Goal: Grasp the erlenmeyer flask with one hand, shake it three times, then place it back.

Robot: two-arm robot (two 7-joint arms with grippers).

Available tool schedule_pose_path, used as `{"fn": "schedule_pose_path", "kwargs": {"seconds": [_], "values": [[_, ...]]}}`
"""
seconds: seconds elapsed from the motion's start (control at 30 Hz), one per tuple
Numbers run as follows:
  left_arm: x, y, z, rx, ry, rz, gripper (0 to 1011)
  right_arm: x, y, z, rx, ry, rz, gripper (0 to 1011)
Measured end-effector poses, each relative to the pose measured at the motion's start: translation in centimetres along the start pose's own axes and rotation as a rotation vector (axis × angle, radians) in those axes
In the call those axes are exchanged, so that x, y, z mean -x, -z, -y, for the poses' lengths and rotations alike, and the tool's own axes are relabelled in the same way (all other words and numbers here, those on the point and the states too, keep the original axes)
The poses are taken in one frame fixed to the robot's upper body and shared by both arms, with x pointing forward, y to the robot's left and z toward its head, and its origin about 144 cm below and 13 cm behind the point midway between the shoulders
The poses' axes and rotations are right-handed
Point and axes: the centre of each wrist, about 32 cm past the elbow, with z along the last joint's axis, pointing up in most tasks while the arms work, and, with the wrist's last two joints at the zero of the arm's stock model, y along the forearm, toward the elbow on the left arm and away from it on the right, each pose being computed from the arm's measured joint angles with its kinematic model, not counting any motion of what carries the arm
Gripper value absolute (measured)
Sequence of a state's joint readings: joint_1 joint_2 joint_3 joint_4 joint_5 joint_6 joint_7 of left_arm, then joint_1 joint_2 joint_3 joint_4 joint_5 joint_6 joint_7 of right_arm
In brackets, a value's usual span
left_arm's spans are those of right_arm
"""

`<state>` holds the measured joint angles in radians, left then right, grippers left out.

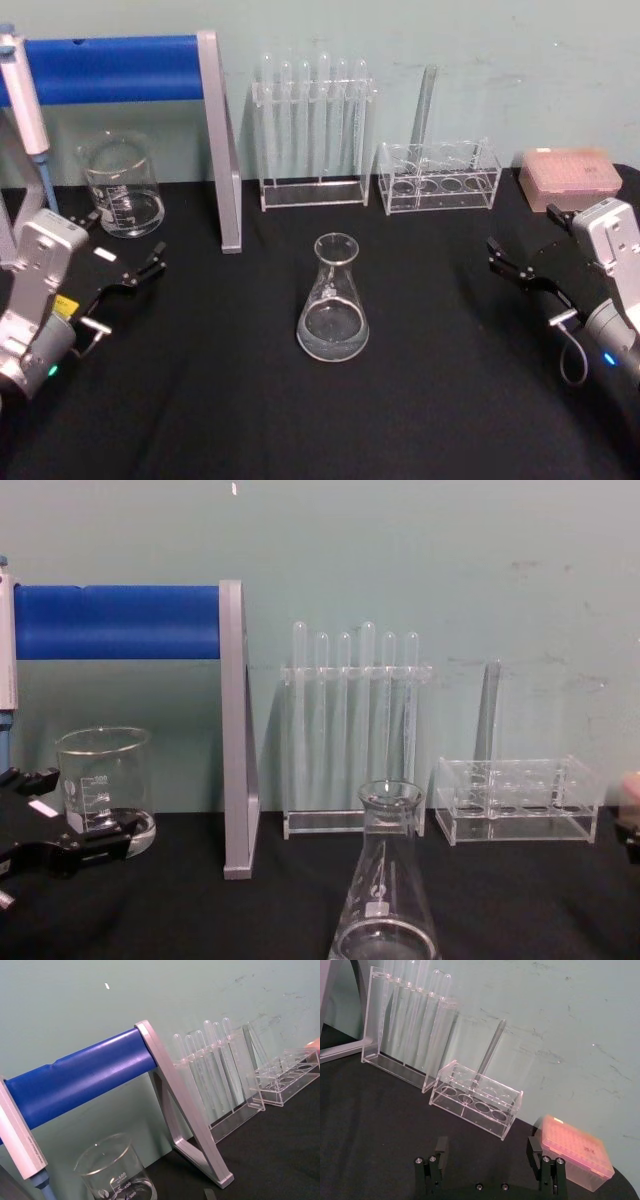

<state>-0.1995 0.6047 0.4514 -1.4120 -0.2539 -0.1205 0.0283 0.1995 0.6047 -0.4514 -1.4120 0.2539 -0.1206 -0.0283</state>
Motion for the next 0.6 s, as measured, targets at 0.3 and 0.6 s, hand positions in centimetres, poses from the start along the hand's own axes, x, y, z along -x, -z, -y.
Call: {"fn": "schedule_pose_path", "kwargs": {"seconds": [0.3, 0.6], "values": [[0.0, 0.0, 0.0, 0.000, 0.000, 0.000, 1001, -0.6, -0.1, 0.1, -0.024, -0.058, -0.044, 1000], [0.0, 0.0, 0.0, 0.000, 0.000, 0.000, 1001, -1.5, -1.7, 1.0, -0.108, -0.194, -0.150, 1000]]}}
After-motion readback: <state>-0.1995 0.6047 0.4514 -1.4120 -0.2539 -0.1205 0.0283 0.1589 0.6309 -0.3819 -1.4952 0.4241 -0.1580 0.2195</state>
